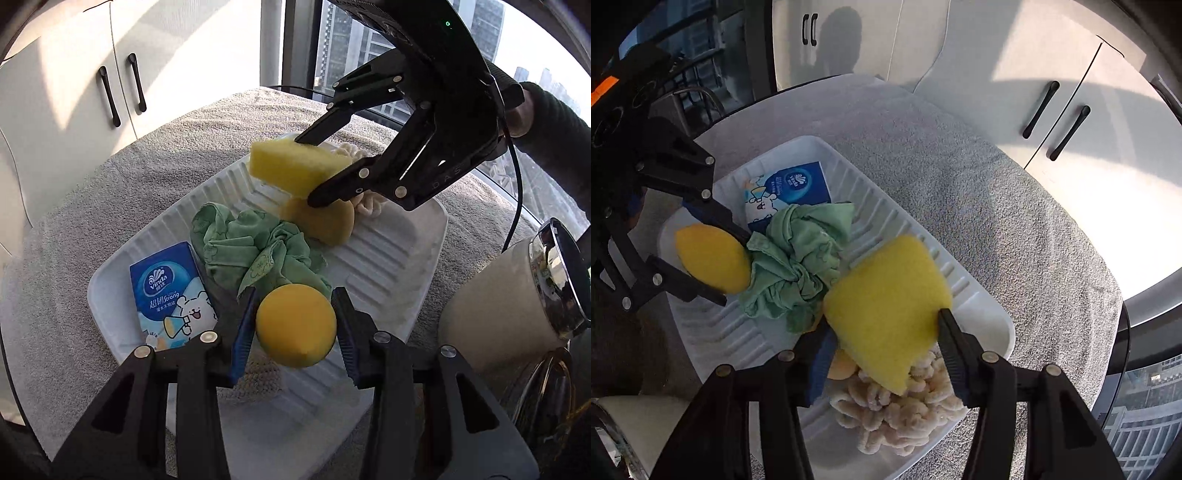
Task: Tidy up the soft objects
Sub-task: 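Lower both sponges into the tray and open both tools, then move both tools back toward the remaining items by the mug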
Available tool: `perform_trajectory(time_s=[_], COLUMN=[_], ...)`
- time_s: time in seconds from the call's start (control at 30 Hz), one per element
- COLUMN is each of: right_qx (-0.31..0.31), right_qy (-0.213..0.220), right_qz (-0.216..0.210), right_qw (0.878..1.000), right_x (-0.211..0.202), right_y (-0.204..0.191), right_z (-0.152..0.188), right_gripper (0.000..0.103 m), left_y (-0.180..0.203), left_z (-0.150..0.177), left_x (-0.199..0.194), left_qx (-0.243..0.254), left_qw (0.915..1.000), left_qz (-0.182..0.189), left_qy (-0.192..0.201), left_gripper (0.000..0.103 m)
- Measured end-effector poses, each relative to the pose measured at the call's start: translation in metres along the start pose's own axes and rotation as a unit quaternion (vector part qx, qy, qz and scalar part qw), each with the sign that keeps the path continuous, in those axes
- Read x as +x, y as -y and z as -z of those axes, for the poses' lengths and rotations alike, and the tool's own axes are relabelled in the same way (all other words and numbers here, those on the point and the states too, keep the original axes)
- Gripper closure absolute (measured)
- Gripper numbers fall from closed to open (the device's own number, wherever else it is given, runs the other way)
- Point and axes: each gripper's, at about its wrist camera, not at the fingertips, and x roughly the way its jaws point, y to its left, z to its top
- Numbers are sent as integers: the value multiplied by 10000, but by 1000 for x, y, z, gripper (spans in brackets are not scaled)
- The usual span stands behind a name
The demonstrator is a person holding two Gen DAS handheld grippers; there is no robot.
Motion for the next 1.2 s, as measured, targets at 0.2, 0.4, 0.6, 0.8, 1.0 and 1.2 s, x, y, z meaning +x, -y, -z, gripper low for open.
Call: perform_trajectory(time_s=[0.2,0.4,0.6,0.8,1.0,1.2], right_qx=[52,137,293,488,755,1035], right_qy=[47,96,150,450,839,1145], right_qz=[-28,-120,-175,-134,-90,28], right_qw=[10000,9998,9993,9977,9936,9880], right_x=[-2,-1,-6,-30,-73,-116], right_y=[-1,-1,4,10,14,12], right_z=[0,2,5,9,26,60], right_gripper=[42,36,20,18,10,0], left_y=[-1,-2,-4,-8,-6,-4], left_z=[-2,0,-3,-6,0,21], left_x=[3,-2,-8,-20,-50,-87], left_qx=[-88,-196,-241,-357,-526,-769], left_qw=[10000,9997,9992,9981,9952,9907], left_qz=[-24,-52,-41,-107,-245,-403], left_qy=[-3,112,302,499,790,1047], left_gripper=[47,38,28,23,21,14])
